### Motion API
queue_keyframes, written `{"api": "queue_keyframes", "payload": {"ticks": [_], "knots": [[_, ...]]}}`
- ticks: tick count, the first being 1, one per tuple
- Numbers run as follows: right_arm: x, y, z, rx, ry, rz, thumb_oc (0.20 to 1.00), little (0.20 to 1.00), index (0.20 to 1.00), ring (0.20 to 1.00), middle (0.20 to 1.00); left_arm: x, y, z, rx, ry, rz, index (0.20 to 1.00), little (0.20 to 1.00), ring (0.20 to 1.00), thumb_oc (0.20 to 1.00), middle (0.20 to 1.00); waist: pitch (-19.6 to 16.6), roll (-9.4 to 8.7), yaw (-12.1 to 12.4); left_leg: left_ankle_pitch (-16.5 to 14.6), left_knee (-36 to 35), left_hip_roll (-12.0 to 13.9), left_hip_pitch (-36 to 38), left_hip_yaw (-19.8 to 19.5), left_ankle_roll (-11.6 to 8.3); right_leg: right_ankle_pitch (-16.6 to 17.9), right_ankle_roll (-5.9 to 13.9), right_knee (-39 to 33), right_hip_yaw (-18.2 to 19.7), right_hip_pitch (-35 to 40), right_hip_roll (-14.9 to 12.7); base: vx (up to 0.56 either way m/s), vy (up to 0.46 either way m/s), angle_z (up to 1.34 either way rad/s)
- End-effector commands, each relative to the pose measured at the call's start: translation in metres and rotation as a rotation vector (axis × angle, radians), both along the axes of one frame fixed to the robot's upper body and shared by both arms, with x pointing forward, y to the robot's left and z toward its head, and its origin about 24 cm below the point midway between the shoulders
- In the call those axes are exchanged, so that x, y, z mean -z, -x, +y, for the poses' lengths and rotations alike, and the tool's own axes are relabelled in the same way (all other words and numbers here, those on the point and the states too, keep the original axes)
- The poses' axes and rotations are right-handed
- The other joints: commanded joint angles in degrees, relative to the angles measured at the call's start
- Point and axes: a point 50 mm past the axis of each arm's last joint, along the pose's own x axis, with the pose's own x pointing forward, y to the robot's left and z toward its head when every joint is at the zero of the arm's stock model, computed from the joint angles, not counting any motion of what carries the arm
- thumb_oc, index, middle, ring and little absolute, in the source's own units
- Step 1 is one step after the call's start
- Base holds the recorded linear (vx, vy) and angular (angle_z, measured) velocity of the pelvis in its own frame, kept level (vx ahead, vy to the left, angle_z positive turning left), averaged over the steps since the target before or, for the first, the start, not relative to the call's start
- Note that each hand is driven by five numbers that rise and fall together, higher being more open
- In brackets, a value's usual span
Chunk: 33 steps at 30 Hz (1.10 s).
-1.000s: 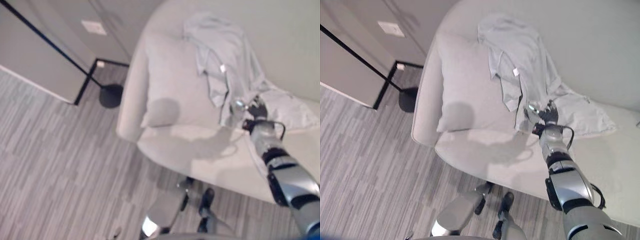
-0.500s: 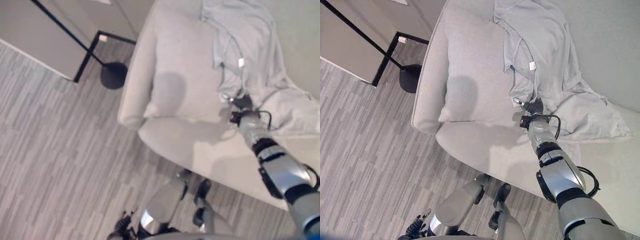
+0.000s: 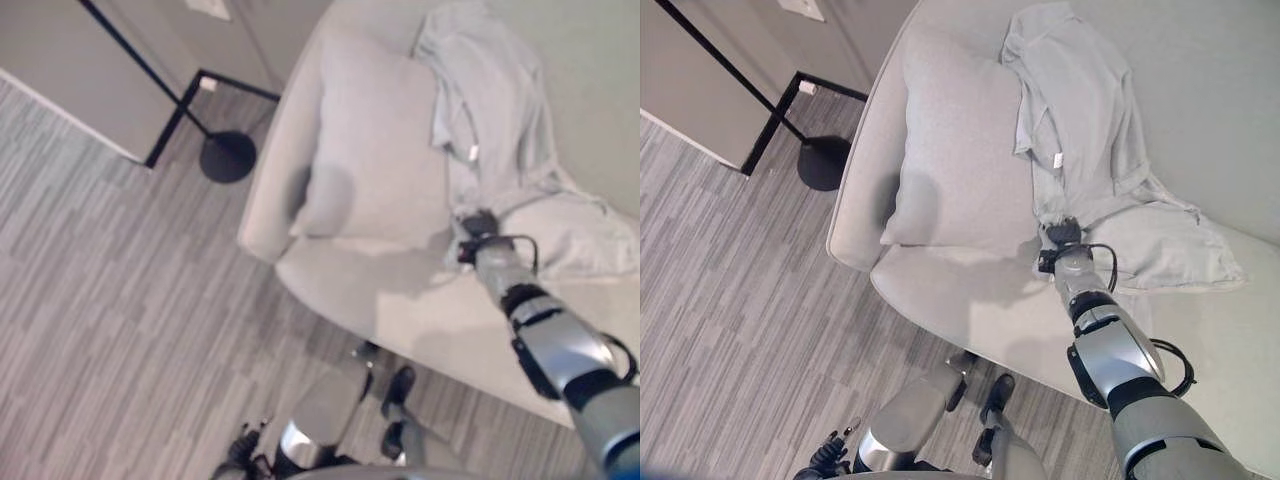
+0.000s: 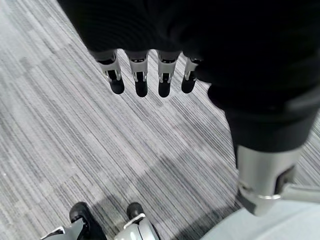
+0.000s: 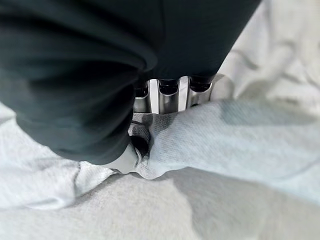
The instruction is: Hang the clothes on the sofa on the clothes rack.
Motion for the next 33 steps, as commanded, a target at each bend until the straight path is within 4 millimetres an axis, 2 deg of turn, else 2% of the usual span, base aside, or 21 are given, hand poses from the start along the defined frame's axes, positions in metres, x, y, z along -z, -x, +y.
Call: {"api": "queue_keyframes", "payload": {"ticks": [1,2,3,6,9,10,11,13,14,16,18,19,20,21,25,26,27,28,29,30,33], "knots": [[-0.015,-0.004,0.009,0.022,-0.181,-0.154,0.200,0.200,0.200,0.200,0.200,0.002,0.000,-0.011,0.027,0.000,0.024,1.000,1.000,1.000,1.000,1.000,-1.10,-0.53,1.40,-3.31,1.94,-3.65,3.21,2.25,0.37,3.70,-1.34,0.15,0.75,-1.43,2.68,0.01,0.003,-0.10],[-0.020,-0.003,0.006,0.066,-0.303,-0.224,0.200,0.200,0.200,0.200,0.200,0.002,-0.001,-0.009,0.017,-0.002,0.022,1.000,1.000,1.000,1.000,1.000,-1.55,-0.77,0.78,-3.51,2.00,-3.22,3.87,2.97,0.03,3.99,-1.21,-0.50,1.47,-0.58,2.75,0.01,0.005,-0.09],[-0.024,-0.003,0.004,0.082,-0.356,-0.266,0.200,0.200,0.200,0.200,0.200,0.002,-0.001,-0.009,0.010,-0.003,0.021,1.000,1.000,1.000,1.000,1.000,-1.88,-0.92,0.45,-3.30,1.87,-3.06,4.05,3.22,-0.17,4.18,-1.15,-0.78,1.76,-0.39,2.77,0.01,0.000,-0.06],[-0.053,-0.001,0.008,0.070,-0.526,-0.479,0.200,0.200,0.200,0.200,0.200,0.002,0.001,-0.007,-0.018,-0.007,0.025,1.000,1.000,1.000,1.000,1.000,-2.86,-1.47,-0.81,-3.62,1.63,-2.46,5.49,4.17,-0.39,4.48,-0.88,-1.39,3.01,0.77,2.76,0.01,0.001,-0.20],[-0.090,0.007,0.014,0.003,-0.590,-0.685,0.200,0.200,0.200,0.200,0.200,0.003,0.006,-0.003,-0.057,-0.012,0.041,1.000,1.000,1.000,1.000,1.000,-4.26,-2.04,-1.79,-4.51,1.77,-2.00,7.45,5.25,-0.24,4.49,-0.59,-1.77,4.65,2.67,2.74,0.03,0.010,-0.21],[-0.090,0.007,0.014,0.003,-0.590,-0.685,0.200,0.200,0.200,0.200,0.200,0.003,0.006,-0.003,-0.057,-0.012,0.041,1.000,1.000,1.000,1.000,1.000,-4.34,-2.10,-1.82,-4.23,1.61,-2.02,7.33,5.22,-0.25,4.62,-0.59,-1.80,4.61,2.50,2.71,0.07,0.016,-0.30],[-0.112,0.014,0.012,-0.039,-0.594,-0.799,0.200,0.200,0.200,0.200,0.200,0.003,0.009,-0.002,-0.058,-0.019,0.054,1.000,1.000,1.000,1.000,1.000,-5.79,-2.46,-2.25,-4.68,1.63,-1.85,9.34,5.76,-0.20,4.68,-0.45,-1.90,5.54,3.88,2.62,0.07,0.015,-0.29],[-0.120,0.017,0.011,-0.046,-0.598,-0.836,0.200,0.200,0.200,0.200,0.200,0.003,0.011,-0.002,-0.055,-0.018,0.057,1.000,1.000,1.000,1.000,1.000,-6.71,-2.76,-2.50,-4.45,1.40,-1.80,10.03,5.88,-0.22,4.90,-0.43,-2.14,5.68,4.24,2.45,0.09,0.011,-0.18],[-0.146,0.021,0.004,-0.063,-0.597,-0.947,0.200,0.200,0.200,0.200,0.200,0.004,0.015,-0.004,-0.037,-0.014,0.071,1.000,1.000,1.000,1.000,1.000,-8.39,-2.99,-2.95,-4.58,1.56,-1.50,12.02,6.31,-0.56,5.24,-0.34,-2.55,6.44,5.62,2.33,0.08,0.014,-0.05],[-0.174,0.024,0.001,-0.092,-0.564,-1.034,0.200,0.200,0.200,0.200,0.200,0.004,0.021,0.009,-0.045,-0.022,0.087,1.000,1.000,1.000,1.000,1.000,-10.40,-3.05,-3.80,-3.89,1.20,-1.36,13.38,6.79,-1.11,5.52,-0.21,-2.90,6.87,6.26,2.11,0.07,0.029,0.01],[-0.205,0.028,0.004,-0.132,-0.528,-1.121,0.200,0.200,0.200,0.200,0.200,0.003,0.024,0.014,-0.077,-0.025,0.093,1.000,1.000,1.000,1.000,1.000,-12.27,-3.32,-4.69,-3.74,1.07,-1.40,14.76,7.15,-1.44,5.72,-0.22,-3.04,7.20,7.06,1.86,0.06,0.032,-0.29],[-0.219,0.031,0.006,-0.148,-0.498,-1.157,0.200,0.200,0.200,0.200,0.200,0.003,0.023,0.016,-0.107,-0.020,0.082,1.000,1.000,1.000,1.000,1.000,-12.92,-3.34,-5.08,-3.74,1.02,-1.52,15.62,7.31,-1.51,5.73,-0.23,-3.05,7.36,7.68,1.79,0.03,0.010,-0.33],[-0.219,0.031,0.006,-0.148,-0.498,-1.157,0.200,0.200,0.200,0.200,0.200,0.003,0.023,0.016,-0.107,-0.020,0.082,1.000,1.000,1.000,1.000,1.000,-12.88,-3.33,-5.09,-3.73,1.01,-1.52,15.66,7.31,-1.51,5.73,-0.23,-3.05,7.35,7.72,1.79,0.03,0.011,-0.14],[-0.248,0.033,0.010,-0.178,-0.448,-1.215,0.200,0.200,0.200,0.200,0.200,0.000,0.016,0.019,-0.124,-0.017,0.042,1.000,1.000,1.000,1.000,1.000,-14.50,-3.53,-5.84,-3.61,0.96,-1.53,17.11,7.71,-1.76,5.92,-0.25,-3.09,7.83,8.65,1.64,0.02,0.008,-0.17],[-0.249,0.032,0.010,-0.180,-0.448,-1.216,0.200,0.200,0.200,0.200,0.200,0.000,0.015,0.019,-0.125,-0.016,0.041,1.000,1.000,1.000,1.000,1.000,-14.43,-3.49,-5.92,-3.55,0.85,-1.54,17.17,7.69,-1.76,5.91,-0.25,-3.09,7.82,8.67,1.63,0.00,0.002,-0.17],[-0.277,0.031,0.016,-0.207,-0.411,-1.253,0.200,0.200,0.200,0.200,0.200,-0.005,0.002,0.024,-0.110,-0.032,-0.019,1.000,1.000,1.000,1.000,1.000,-15.95,-3.98,-6.47,-3.62,0.97,-1.50,18.37,8.22,-2.05,6.06,-0.28,-3.09,8.19,9.52,1.56,0.00,0.000,0.00],[-0.323,0.028,0.040,-0.266,-0.355,-1.289,0.200,0.200,0.200,0.200,0.200,-0.026,-0.044,0.025,0.005,-0.088,-0.213,1.000,1.000,1.000,1.000,1.000,-18.06,-4.95,-7.56,-3.03,1.29,-1.42,19.60,8.66,-2.61,6.20,-0.46,-3.09,8.62,10.63,1.44,0.01,-0.025,0.04],[-0.333,0.027,0.047,-0.279,-0.351,-1.296,0.200,0.200,0.200,0.200,0.200,-0.033,-0.058,0.028,0.034,-0.118,-0.266,1.000,1.000,1.000,1.000,1.000,-18.58,-5.22,-7.91,-2.73,1.18,-1.35,19.81,8.86,-2.71,6.29,-0.48,-3.09,8.59,10.80,1.46,-0.01,-0.029,-0.05],[-0.334,0.027,0.047,-0.281,-0.352,-1.298,0.200,0.200,0.200,0.200,0.200,-0.034,-0.059,0.028,0.033,-0.118,-0.267,1.000,1.000,1.000,1.000,1.000,-18.47,-5.18,-7.96,-2.74,1.18,-1.36,19.86,8.87,-2.71,6.27,-0.48,-3.09,8.59,10.84,1.45,0.00,-0.023,-0.24],[-0.349,0.030,0.060,-0.312,-0.344,-1.319,0.200,0.200,0.200,0.200,0.200,-0.049,-0.081,0.030,0.089,-0.167,-0.365,1.000,1.000,1.000,1.000,1.000,-19.49,-5.56,-8.61,-2.91,1.15,-1.23,20.56,9.14,-2.68,6.28,-0.55,-3.09,8.76,11.32,1.51,0.00,-0.015,-0.34],[-0.365,0.034,0.077,-0.344,-0.358,-1.339,0.200,0.200,0.200,0.200,0.200,-0.080,-0.118,0.034,0.152,-0.262,-0.532,1.000,1.000,1.000,1.000,1.000,-20.82,-5.80,-9.55,-3.47,1.02,-0.94,21.49,9.54,-2.49,6.35,-0.67,-3.09,9.10,11.68,1.55,-0.01,-0.012,-0.11]]}}
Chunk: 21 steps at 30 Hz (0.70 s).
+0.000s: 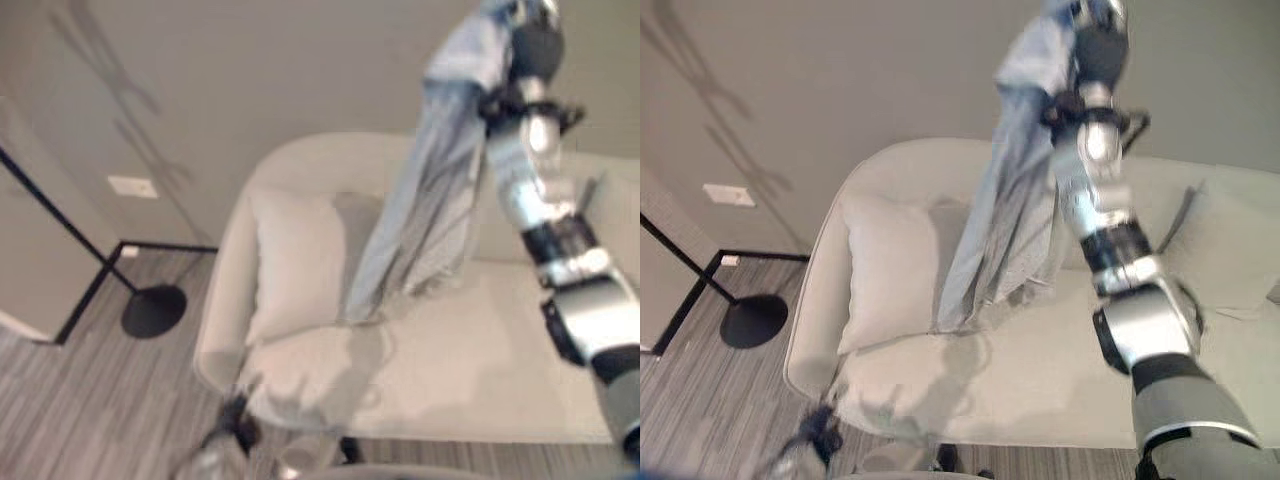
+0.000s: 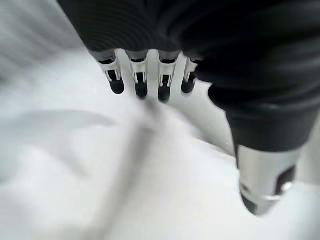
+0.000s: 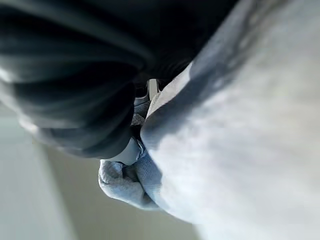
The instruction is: Hang the clothes on the sofa on the clothes rack.
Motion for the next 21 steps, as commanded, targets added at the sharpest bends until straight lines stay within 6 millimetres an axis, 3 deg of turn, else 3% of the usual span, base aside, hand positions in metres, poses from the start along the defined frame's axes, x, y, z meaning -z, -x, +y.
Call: {"api": "queue_keyframes", "payload": {"ticks": [1,2,3,4,5,7,9,12,13,16,17,20,21], "knots": [[-0.056,0.025,0.012,-0.010,-0.004,-0.207,0.200,0.200,0.200,0.200,0.200,-0.019,-0.016,0.001,0.075,-0.146,-0.103,1.000,1.000,1.000,1.000,1.000,-5.80,-1.61,0.38,5.52,-1.51,-0.87,3.58,-0.21,-3.52,4.90,-1.43,0.36,-1.03,-2.39,2.89,-0.01,-0.012,-0.09],[-0.056,0.025,0.012,-0.010,-0.004,-0.207,0.200,0.200,0.200,0.200,0.200,-0.019,-0.016,0.001,0.074,-0.147,-0.103,1.000,1.000,1.000,1.000,1.000,-5.74,-1.59,0.39,5.49,-1.51,-0.87,3.63,-0.19,-3.52,4.89,-1.43,0.36,-1.02,-2.34,2.90,-0.02,-0.018,-0.11],[-0.056,0.026,0.020,-0.019,0.002,-0.211,0.200,0.200,0.200,0.200,0.200,-0.049,-0.041,-0.004,0.124,-0.231,-0.244,1.000,1.000,1.000,1.000,1.000,-6.12,-1.57,-0.16,5.07,-1.58,-0.88,3.97,0.02,-3.33,4.96,-1.34,0.36,-0.81,-2.15,2.86,-0.02,-0.009,-0.06],[-0.056,0.026,0.020,-0.019,0.002,-0.211,0.200,0.200,0.200,0.200,0.200,-0.049,-0.041,-0.005,0.124,-0.232,-0.243,1.000,1.000,1.000,1.000,1.000,-6.10,-1.57,-0.16,5.06,-1.58,-0.87,4.01,0.03,-3.33,4.95,-1.34,0.36,-0.80,-2.12,2.86,0.00,0.000,0.00],[-0.056,0.027,0.025,-0.026,0.009,-0.213,0.200,0.200,0.200,0.200,0.200,-0.072,-0.058,-0.020,0.197,-0.262,-0.359,1.000,1.000,1.000,1.000,1.000,-6.46,-1.51,-0.59,4.63,-1.73,-0.87,4.48,0.29,-3.01,4.99,-1.27,0.36,-0.67,-1.99,2.91,-0.01,-0.015,-0.05],[-0.056,0.027,0.034,-0.055,0.003,-0.211,0.200,0.200,0.200,0.200,0.200,-0.088,-0.069,-0.039,0.273,-0.270,-0.447,1.000,1.000,1.000,1.000,1.000,-6.67,-1.50,-1.06,4.19,-1.71,-0.89,4.63,0.54,-2.68,5.22,-1.15,0.37,-0.37,-1.93,2.78,-0.01,-0.014,-0.09],[-0.055,0.027,0.039,-0.073,0.000,-0.207,0.200,0.200,0.200,0.200,0.200,-0.094,-0.073,-0.050,0.322,-0.283,-0.480,1.000,1.000,1.000,1.000,1.000,-6.56,-1.46,-1.20,3.95,-1.72,-0.87,4.83,0.62,-2.51,5.31,-1.09,0.41,-0.21,-1.86,2.73,-0.01,-0.011,-0.04],[-0.058,0.030,0.056,-0.122,-0.006,-0.217,0.200,0.200,0.200,0.200,0.200,-0.093,-0.083,-0.083,0.438,-0.321,-0.490,1.000,1.000,1.000,1.000,1.000,-6.71,-1.54,-2.28,3.48,-1.56,-0.90,5.12,1.06,-2.43,5.45,-1.18,0.45,0.28,-1.82,2.63,-0.01,-0.012,-0.11],[-0.057,0.033,0.068,-0.174,-0.016,-0.218,0.200,0.200,0.200,0.200,0.200,-0.090,-0.091,-0.108,0.505,-0.343,-0.476,1.000,1.000,1.000,1.000,1.000,-6.66,-1.59,-3.24,3.29,-1.48,-0.90,5.46,1.38,-2.46,5.54,-1.30,0.49,0.49,-1.76,2.71,-0.01,-0.023,-0.13],[-0.053,0.039,0.087,-0.238,-0.012,-0.226,0.200,0.200,0.200,0.200,0.200,-0.087,-0.100,-0.139,0.567,-0.313,-0.442,1.000,1.000,1.000,1.000,1.000,-6.78,-1.69,-4.79,3.00,-1.67,-0.87,5.85,1.70,-2.36,5.67,-1.54,0.59,0.96,-1.84,2.88,0.00,-0.019,-0.09],[-0.053,0.039,0.087,-0.237,-0.011,-0.227,0.200,0.200,0.200,0.200,0.200,-0.087,-0.101,-0.139,0.567,-0.312,-0.443,1.000,1.000,1.000,1.000,1.000,-6.73,-1.63,-4.76,2.99,-1.67,-0.86,5.86,1.70,-2.36,5.66,-1.54,0.59,0.96,-1.83,2.89,0.00,-0.013,-0.10],[-0.046,0.041,0.106,-0.294,-0.002,-0.212,0.200,0.200,0.200,0.200,0.200,-0.094,-0.104,-0.179,0.682,-0.260,-0.472,1.000,1.000,1.000,1.000,1.000,-6.76,-1.56,-6.35,2.55,-2.07,-0.88,6.03,2.41,-1.91,5.92,-1.58,0.77,1.93,-2.17,3.11,-0.01,-0.014,-0.27],[-0.046,0.041,0.106,-0.294,-0.002,-0.212,0.200,0.200,0.200,0.200,0.200,-0.094,-0.104,-0.179,0.682,-0.259,-0.472,1.000,1.000,1.000,1.000,1.000,-6.74,-1.53,-6.30,2.54,-2.08,-0.88,6.04,2.44,-1.90,5.92,-1.58,0.78,1.96,-2.17,3.12,-0.01,-0.010,-0.46]]}}
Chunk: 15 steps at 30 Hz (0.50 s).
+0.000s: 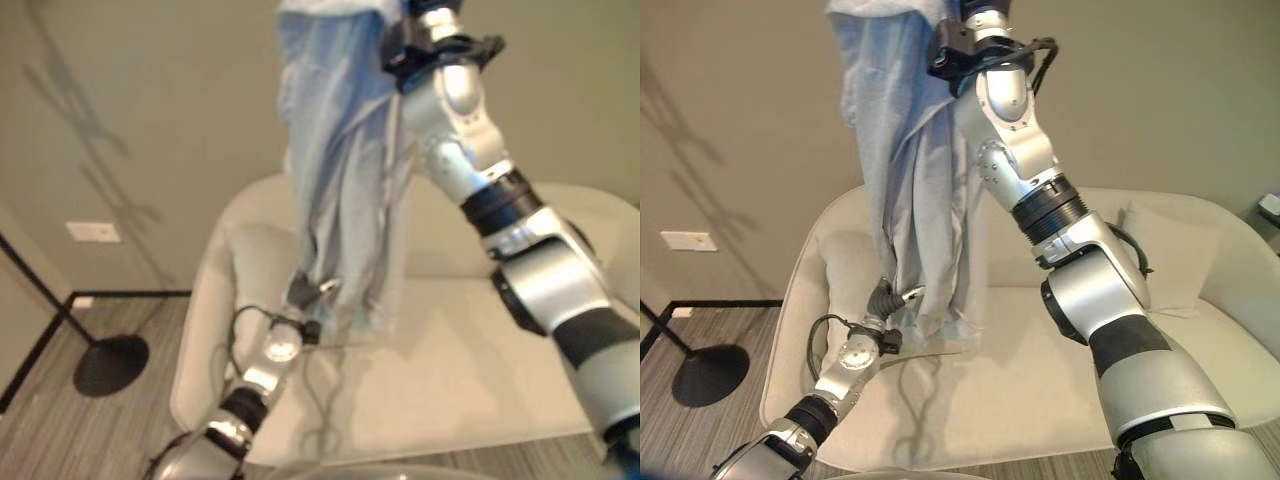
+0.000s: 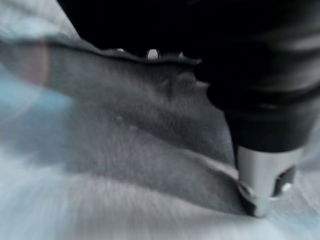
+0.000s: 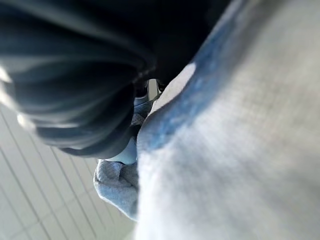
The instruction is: Hang the clothes on the sofa on the clothes rack.
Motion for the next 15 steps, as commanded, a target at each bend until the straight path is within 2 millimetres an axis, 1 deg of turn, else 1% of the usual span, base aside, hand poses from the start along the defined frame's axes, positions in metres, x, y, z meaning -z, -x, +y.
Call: {"api": "queue_keyframes", "payload": {"ticks": [1,2,3,4,5,6,7,10,11,13,15], "knots": [[-0.048,0.016,-0.008,-0.013,-0.113,-0.141,0.200,0.200,0.200,0.200,0.200,-0.027,-0.014,-0.063,0.220,0.020,-0.099,1.000,1.000,1.000,1.000,1.000,-2.42,-0.15,-0.10,6.08,-6.98,-1.74,7.53,-3.12,-1.29,5.22,1.50,-4.20,0.55,1.31,2.43,0.00,-0.008,-0.22],[-0.048,0.016,-0.008,-0.012,-0.113,-0.142,0.200,0.200,0.200,0.200,0.200,-0.028,-0.014,-0.063,0.220,0.021,-0.099,1.000,1.000,1.000,1.000,1.000,-2.39,-0.11,-0.04,6.06,-6.98,-1.73,7.54,-3.09,-1.29,5.21,1.50,-4.19,0.58,1.32,2.44,-0.01,-0.013,-0.20],[-0.047,0.016,-0.005,-0.023,-0.115,-0.134,0.200,0.200,0.200,0.200,0.200,-0.031,-0.014,-0.071,0.246,0.022,-0.109,1.000,1.000,1.000,1.000,1.000,-2.35,-0.14,-0.30,6.01,-6.96,-1.76,7.54,-2.91,-1.24,5.25,1.52,-4.15,0.70,1.30,2.45,-0.01,-0.001,-0.05],[-0.046,0.017,0.004,-0.041,-0.110,-0.126,0.200,0.200,0.200,0.200,0.200,-0.037,-0.011,-0.088,0.313,0.041,-0.123,0.200,0.200,0.200,0.200,0.200,-2.19,0.03,-0.90,6.11,-6.95,-1.81,7.58,-2.66,-1.28,5.33,1.50,-4.10,1.03,1.22,2.44,-0.02,-0.008,-0.11],[-0.043,0.016,0.005,-0.040,-0.106,-0.116,0.200,0.200,0.200,0.200,0.200,-0.039,-0.009,-0.095,0.341,0.067,-0.120,0.200,0.200,0.200,0.200,0.200,-2.09,0.11,-1.03,6.23,-6.95,-1.80,7.62,-2.56,-1.32,5.36,1.48,-4.05,1.07,1.20,2.46,-0.02,-0.004,-0.08],[-0.043,0.016,0.005,-0.039,-0.106,-0.116,0.200,0.200,0.200,0.200,0.200,-0.039,-0.009,-0.095,0.341,0.068,-0.120,0.200,0.200,0.200,0.200,0.200,-2.09,0.12,-1.00,6.22,-6.96,-1.80,7.63,-2.55,-1.33,5.36,1.48,-4.05,1.08,1.21,2.46,-0.01,-0.013,-0.11],[-0.042,0.014,0.004,-0.037,-0.103,-0.106,0.200,0.200,0.200,0.200,0.200,-0.038,-0.006,-0.103,0.369,0.093,-0.096,0.200,0.200,0.200,0.200,0.200,-2.03,0.26,-1.31,6.39,-7.00,-1.88,7.72,-2.56,-1.35,5.43,1.47,-4.07,1.16,1.29,2.48,-0.01,-0.012,-0.15],[-0.042,0.013,0.003,-0.033,-0.104,-0.102,0.200,0.200,0.200,0.200,0.200,-0.037,-0.006,-0.099,0.355,0.111,-0.083,0.200,0.200,0.200,0.200,0.200,-1.93,0.51,-1.43,6.59,-7.17,-1.95,7.85,-2.46,-1.38,5.54,1.53,-4.08,1.25,1.30,2.56,-0.01,-0.006,-0.03],[-0.041,0.013,0.000,-0.029,-0.107,-0.101,0.200,0.200,0.200,0.200,0.200,-0.036,-0.007,-0.094,0.332,0.117,-0.076,0.200,0.200,0.200,0.200,0.200,-1.88,0.64,-1.34,6.59,-7.16,-2.01,7.80,-2.48,-1.32,5.52,1.55,-4.10,1.25,1.31,2.55,0.00,0.000,0.00],[-0.038,0.011,-0.014,-0.007,-0.120,-0.108,0.200,0.200,0.200,0.200,0.200,-0.038,-0.013,-0.074,0.248,0.133,-0.097,0.200,0.200,0.200,0.200,0.200,-1.64,1.11,-0.78,6.69,-7.28,-2.20,7.92,-2.66,-1.16,5.57,1.67,-4.15,1.04,1.45,2.41,-0.01,-0.008,0.02],[-0.033,0.011,-0.028,0.016,-0.119,-0.121,0.200,0.200,0.200,0.200,0.200,-0.042,-0.015,-0.052,0.176,0.138,-0.133,0.200,0.200,0.200,0.200,0.200,-1.33,1.59,-0.33,7.44,-7.29,-2.19,7.87,-2.90,-1.29,5.76,1.82,-4.21,0.88,1.49,2.41,-0.05,-0.022,0.04]]}}
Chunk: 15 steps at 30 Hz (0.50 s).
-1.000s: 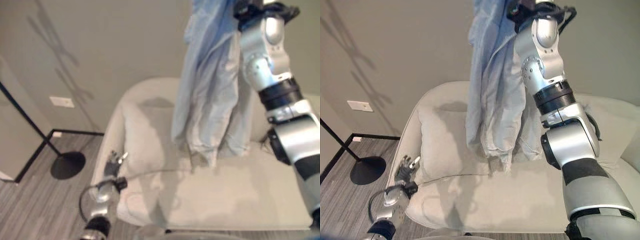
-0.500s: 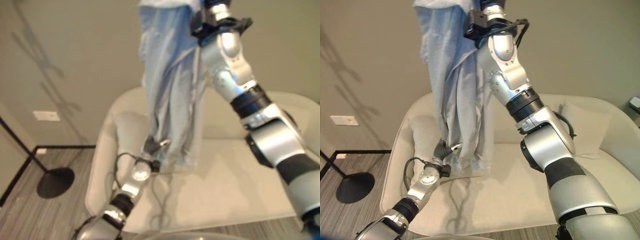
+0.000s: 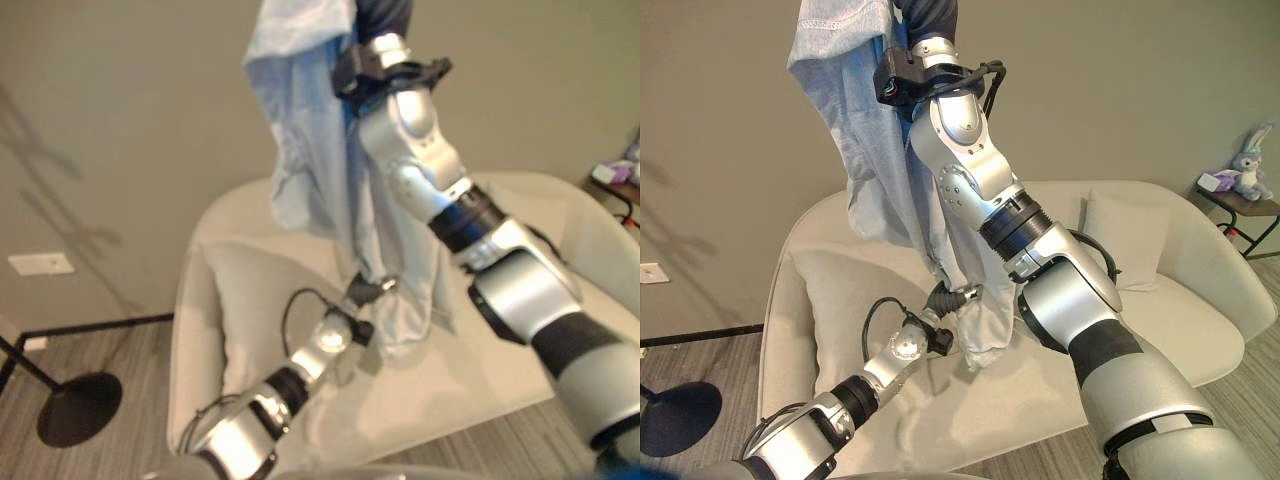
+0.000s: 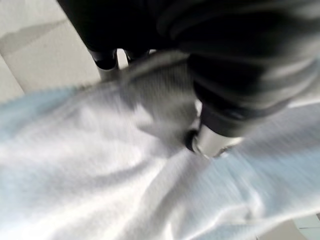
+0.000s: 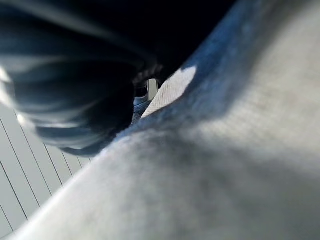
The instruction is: Hang the clothes on the sofa on the clothes rack.
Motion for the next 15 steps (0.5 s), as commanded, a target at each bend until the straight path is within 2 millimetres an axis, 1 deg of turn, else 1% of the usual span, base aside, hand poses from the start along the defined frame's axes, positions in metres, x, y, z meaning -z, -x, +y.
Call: {"api": "queue_keyframes", "payload": {"ticks": [1,2,3,5,6,7,8,9,10,12,13,14,15], "knots": [[-0.038,0.010,-0.046,0.080,-0.097,-0.158,0.200,0.200,0.200,0.200,0.200,-0.023,-0.007,0.012,-0.101,0.104,-0.104,0.200,0.200,0.200,0.200,0.200,-0.21,0.93,3.28,5.65,-2.95,-2.52,4.94,-1.35,-3.49,6.41,-0.28,-2.23,-0.67,0.87,2.96,0.00,0.000,0.00],[-0.038,0.010,-0.046,0.081,-0.097,-0.156,0.200,0.200,0.200,0.200,0.200,-0.023,-0.007,0.013,-0.101,0.103,-0.102,0.200,0.200,0.200,0.200,0.200,-0.34,1.01,3.25,5.14,-2.97,-2.48,5.24,-1.46,-3.47,6.05,-0.26,-2.35,-0.70,1.21,3.02,-0.12,-0.078,-0.02],[-0.025,0.015,-0.082,0.162,-0.101,-0.199,0.200,0.200,0.200,0.200,0.200,-0.029,-0.003,0.053,-0.223,0.068,-0.184,0.200,0.200,0.200,0.200,0.200,0.48,1.37,4.66,6.32,-2.67,-2.53,4.30,-1.98,-3.79,6.60,0.00,-2.36,-1.31,0.55,2.63,-0.07,-0.056,-0.05],[-0.024,0.015,-0.082,0.163,-0.101,-0.198,0.200,0.200,0.200,0.200,0.200,-0.029,-0.002,0.053,-0.223,0.066,-0.183,0.200,0.200,0.200,0.200,0.200,0.37,1.32,4.62,6.30,-2.63,-2.54,4.25,-2.04,-3.79,6.59,0.00,-2.37,-1.37,0.54,2.62,-0.13,-0.058,0.04],[-0.021,0.023,-0.115,0.259,-0.097,-0.257,0.200,0.200,0.200,0.200,0.200,-0.035,-0.001,0.077,-0.296,0.020,-0.247,0.200,0.200,0.200,0.200,0.200,2.41,0.66,4.87,7.61,1.99,-0.72,1.67,-0.25,-6.05,6.86,-0.12,-2.32,-3.68,-0.28,0.77,-0.20,-0.072,0.16],[-0.019,0.027,-0.124,0.290,-0.087,-0.278,0.200,0.200,0.200,0.200,0.200,-0.036,0.002,0.088,-0.338,0.023,-0.259,0.200,0.200,0.200,0.200,0.200,3.15,0.26,4.79,7.66,5.04,1.19,0.51,1.75,-6.95,6.35,-0.23,-2.50,-5.23,-0.09,-0.34,-0.20,-0.075,0.48],[-0.017,0.028,-0.125,0.292,-0.088,-0.275,0.200,0.200,0.200,0.200,0.200,-0.035,0.003,0.089,-0.338,0.020,-0.255,0.200,0.200,0.200,0.200,0.200,2.94,0.30,4.50,7.02,6.27,1.42,-0.10,1.45,-7.05,6.24,-0.30,-2.46,-5.57,-0.07,-0.15,-0.17,-0.101,0.67],[-0.006,0.033,-0.133,0.324,-0.064,-0.286,0.200,0.200,0.200,0.200,0.200,-0.034,0.012,0.115,-0.444,0.012,-0.270,0.200,0.200,0.200,0.200,0.200,3.94,-0.26,4.72,7.22,7.93,4.62,0.00,4.18,-7.22,5.82,-0.53,-2.61,-7.18,-0.25,-1.26,-0.16,-0.155,0.69],[-0.002,0.040,-0.137,0.331,-0.058,-0.310,0.200,0.200,0.200,0.200,0.200,-0.029,0.021,0.127,-0.491,-0.009,-0.257,0.200,0.200,0.200,0.200,0.200,3.72,0.12,4.92,6.06,6.18,5.37,1.31,4.28,-6.63,5.27,-0.76,-2.75,-7.91,-0.32,-0.77,-0.17,-0.216,0.49],[0.014,0.047,-0.142,0.331,-0.053,-0.313,0.200,0.200,0.200,0.200,0.200,-0.017,0.040,0.149,-0.562,-0.080,-0.229,0.200,0.200,0.200,0.200,0.200,3.09,0.91,5.42,4.81,1.44,5.41,3.84,4.17,-5.58,4.24,-0.86,-2.91,-8.73,0.06,0.20,-0.04,-0.183,0.28],[0.024,0.047,-0.144,0.338,-0.051,-0.293,0.200,0.200,0.200,0.200,0.200,-0.013,0.050,0.160,-0.595,-0.121,-0.216,0.200,0.200,0.200,0.200,0.200,2.80,0.99,6.06,4.96,-1.17,5.34,4.82,3.97,-5.27,3.73,-0.80,-2.91,-9.58,0.47,0.41,-0.06,-0.154,0.14],[0.029,0.049,-0.147,0.346,-0.044,-0.288,0.200,0.200,0.200,0.200,0.200,-0.011,0.057,0.168,-0.614,-0.147,-0.210,0.200,0.200,0.200,0.200,0.200,2.78,1.01,6.61,5.56,-2.65,5.38,4.93,3.58,-5.21,3.35,-0.86,-2.91,-10.57,0.57,0.40,-0.11,-0.166,0.32],[0.036,0.050,-0.149,0.355,-0.048,-0.273,0.200,0.200,0.200,0.200,0.200,-0.009,0.066,0.176,-0.637,-0.165,-0.195,0.200,0.200,0.200,0.200,0.200,2.69,0.71,7.05,6.74,-4.62,5.33,4.79,2.56,-5.31,2.89,-0.94,-2.91,-12.20,0.48,0.18,-0.15,-0.154,0.53]]}}
